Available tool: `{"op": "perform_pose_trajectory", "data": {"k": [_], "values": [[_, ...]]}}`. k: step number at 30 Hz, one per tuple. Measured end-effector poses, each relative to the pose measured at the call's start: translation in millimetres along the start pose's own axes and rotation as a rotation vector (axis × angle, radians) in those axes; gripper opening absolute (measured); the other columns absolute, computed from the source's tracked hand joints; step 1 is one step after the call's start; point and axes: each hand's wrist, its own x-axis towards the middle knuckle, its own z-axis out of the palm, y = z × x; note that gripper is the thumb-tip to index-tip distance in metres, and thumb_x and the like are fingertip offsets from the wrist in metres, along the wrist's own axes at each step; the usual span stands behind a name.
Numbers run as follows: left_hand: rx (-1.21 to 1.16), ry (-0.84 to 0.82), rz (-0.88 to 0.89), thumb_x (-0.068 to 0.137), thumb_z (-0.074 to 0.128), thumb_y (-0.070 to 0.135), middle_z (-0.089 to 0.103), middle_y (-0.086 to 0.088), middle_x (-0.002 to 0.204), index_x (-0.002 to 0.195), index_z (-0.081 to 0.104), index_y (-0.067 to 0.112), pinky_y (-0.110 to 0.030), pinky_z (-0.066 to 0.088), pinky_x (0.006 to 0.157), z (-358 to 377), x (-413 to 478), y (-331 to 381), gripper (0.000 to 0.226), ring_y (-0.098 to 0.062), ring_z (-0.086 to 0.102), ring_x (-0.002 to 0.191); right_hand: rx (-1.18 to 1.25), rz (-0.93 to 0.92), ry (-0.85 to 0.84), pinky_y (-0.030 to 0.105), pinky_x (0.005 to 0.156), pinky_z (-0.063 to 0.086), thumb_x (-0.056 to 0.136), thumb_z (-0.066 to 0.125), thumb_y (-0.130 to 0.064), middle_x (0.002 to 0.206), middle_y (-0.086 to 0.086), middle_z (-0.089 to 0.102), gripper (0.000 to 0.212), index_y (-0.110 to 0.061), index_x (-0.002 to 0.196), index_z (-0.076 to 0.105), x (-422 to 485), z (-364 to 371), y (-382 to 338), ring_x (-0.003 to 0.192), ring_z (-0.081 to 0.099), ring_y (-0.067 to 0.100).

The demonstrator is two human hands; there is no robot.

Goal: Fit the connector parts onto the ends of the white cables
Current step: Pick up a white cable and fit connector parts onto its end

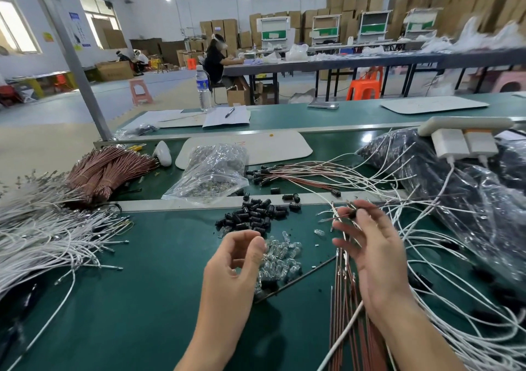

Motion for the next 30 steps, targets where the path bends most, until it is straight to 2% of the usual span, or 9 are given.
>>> {"op": "perform_pose_trajectory", "data": {"k": [4, 7, 10, 12, 16, 20, 24, 26, 30], "values": [[0.212, -0.066, 0.094, 0.093, 0.056, 0.050, 0.070, 0.017, 0.088, 0.098, 0.063, 0.045, -0.012, 0.046, 0.071, 8, -7, 2, 0.010, -0.006, 0.064, 0.084, -0.023, -0.131, 0.211, 0.029, 0.075, 0.058, 0.105, 0.047, -0.012, 0.091, -0.004, 0.073, 0.024, -0.027, 0.101, 0.066, 9, -9, -2, 0.084, 0.068, 0.012], [0.390, -0.233, 0.148, 0.098, 0.052, 0.048, 0.067, 0.021, 0.086, 0.095, 0.062, 0.040, -0.013, 0.045, 0.068, 25, -5, 9, 0.014, -0.001, 0.062, 0.085, -0.022, -0.194, 0.264, 0.028, 0.082, 0.060, 0.105, 0.048, -0.011, 0.089, -0.007, 0.073, 0.025, -0.028, 0.101, 0.066, 12, -10, -2, 0.083, 0.068, 0.007], [0.670, -0.375, 0.211, 0.101, 0.048, 0.045, 0.064, 0.022, 0.091, 0.099, 0.060, 0.037, -0.021, 0.047, 0.082, 40, 2, 16, 0.015, 0.000, 0.057, 0.088, -0.028, -0.203, 0.279, 0.027, 0.082, 0.058, 0.105, 0.047, -0.010, 0.088, -0.008, 0.072, 0.025, -0.028, 0.103, 0.065, 13, -11, 1, 0.082, 0.068, 0.006], [0.779, -0.419, 0.239, 0.103, 0.045, 0.043, 0.063, 0.021, 0.100, 0.106, 0.058, 0.037, -0.022, 0.045, 0.086, 45, 6, 18, 0.015, -0.001, 0.054, 0.094, -0.023, -0.198, 0.276, 0.027, 0.081, 0.056, 0.105, 0.047, -0.010, 0.089, -0.006, 0.071, 0.025, -0.028, 0.103, 0.065, 13, -10, 2, 0.083, 0.068, 0.007], [1.024, -0.506, 0.274, 0.105, 0.043, 0.040, 0.054, 0.015, 0.113, 0.115, 0.052, 0.033, -0.025, 0.040, 0.088, 43, 5, 13, 0.015, -0.010, 0.051, 0.106, -0.006, -0.182, 0.238, 0.027, 0.081, 0.055, 0.105, 0.048, -0.010, 0.091, -0.002, 0.069, 0.023, -0.025, 0.103, 0.065, 14, -9, 4, 0.083, 0.068, 0.009], [1.243, -0.580, 0.309, 0.098, 0.059, 0.020, 0.053, 0.004, 0.114, 0.116, 0.049, 0.027, -0.029, 0.038, 0.082, 42, 8, 8, 0.021, -0.019, 0.052, 0.108, 0.006, -0.148, 0.192, 0.029, 0.085, 0.057, 0.104, 0.048, -0.010, 0.093, -0.001, 0.071, 0.024, -0.025, 0.103, 0.067, 15, -7, 5, 0.088, 0.069, 0.012], [1.239, -0.605, 0.337, 0.100, 0.055, 0.020, 0.055, 0.005, 0.114, 0.115, 0.050, 0.027, -0.029, 0.037, 0.079, 48, 14, 15, 0.017, -0.019, 0.055, 0.107, 0.041, -0.139, 0.207, 0.026, 0.083, 0.058, 0.104, 0.048, -0.009, 0.092, 0.000, 0.071, 0.023, -0.022, 0.107, 0.066, 16, -9, 4, 0.086, 0.069, 0.010], [1.111, -0.600, 0.317, 0.104, 0.047, 0.031, 0.057, 0.008, 0.111, 0.115, 0.053, 0.027, -0.029, 0.047, 0.082, 54, 14, 21, 0.012, -0.016, 0.058, 0.104, 0.060, -0.160, 0.234, 0.023, 0.080, 0.057, 0.104, 0.047, -0.008, 0.093, 0.001, 0.071, 0.023, -0.021, 0.107, 0.066, 17, -10, 3, 0.086, 0.069, 0.012], [1.000, -0.610, 0.220, 0.105, 0.041, 0.042, 0.065, 0.008, 0.100, 0.106, 0.057, 0.023, -0.036, 0.056, 0.078, 80, 19, 31, 0.025, -0.015, 0.063, 0.086, 0.081, -0.205, 0.293, 0.023, 0.080, 0.058, 0.104, 0.047, -0.009, 0.090, -0.004, 0.073, 0.025, -0.023, 0.106, 0.067, 18, -14, 0, 0.085, 0.070, 0.011]]}}
